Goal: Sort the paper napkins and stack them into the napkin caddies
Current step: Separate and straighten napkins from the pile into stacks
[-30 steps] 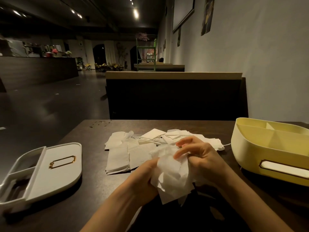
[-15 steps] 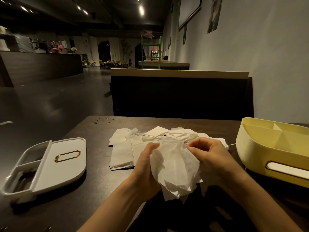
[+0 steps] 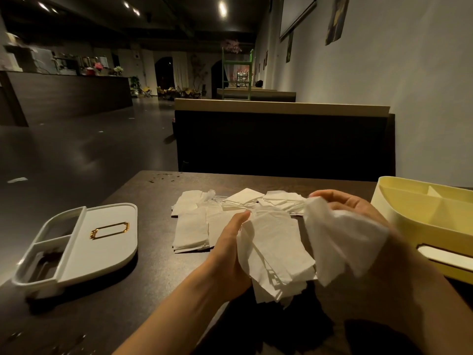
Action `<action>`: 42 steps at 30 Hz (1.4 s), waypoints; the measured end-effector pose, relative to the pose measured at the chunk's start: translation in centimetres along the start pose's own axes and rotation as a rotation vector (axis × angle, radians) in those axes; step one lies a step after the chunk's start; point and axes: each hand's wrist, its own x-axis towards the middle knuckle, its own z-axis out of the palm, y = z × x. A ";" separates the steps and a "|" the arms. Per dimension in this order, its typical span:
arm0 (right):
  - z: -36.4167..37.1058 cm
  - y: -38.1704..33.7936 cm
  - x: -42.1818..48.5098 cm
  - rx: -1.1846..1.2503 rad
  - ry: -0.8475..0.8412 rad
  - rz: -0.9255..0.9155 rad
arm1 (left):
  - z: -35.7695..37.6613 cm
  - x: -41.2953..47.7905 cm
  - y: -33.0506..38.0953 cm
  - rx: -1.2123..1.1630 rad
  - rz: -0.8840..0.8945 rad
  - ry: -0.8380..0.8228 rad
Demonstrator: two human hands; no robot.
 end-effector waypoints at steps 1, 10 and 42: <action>0.4 0.1 -0.1 -0.015 -0.022 -0.004 | 0.0 0.1 -0.1 0.004 -0.009 -0.012; 3.6 2.6 -0.2 -0.723 0.017 -0.204 | 0.4 0.1 -0.7 0.077 -0.032 -0.139; 1.8 -0.1 -0.9 -0.111 0.072 0.019 | -0.2 0.2 -0.3 -0.073 0.042 -0.109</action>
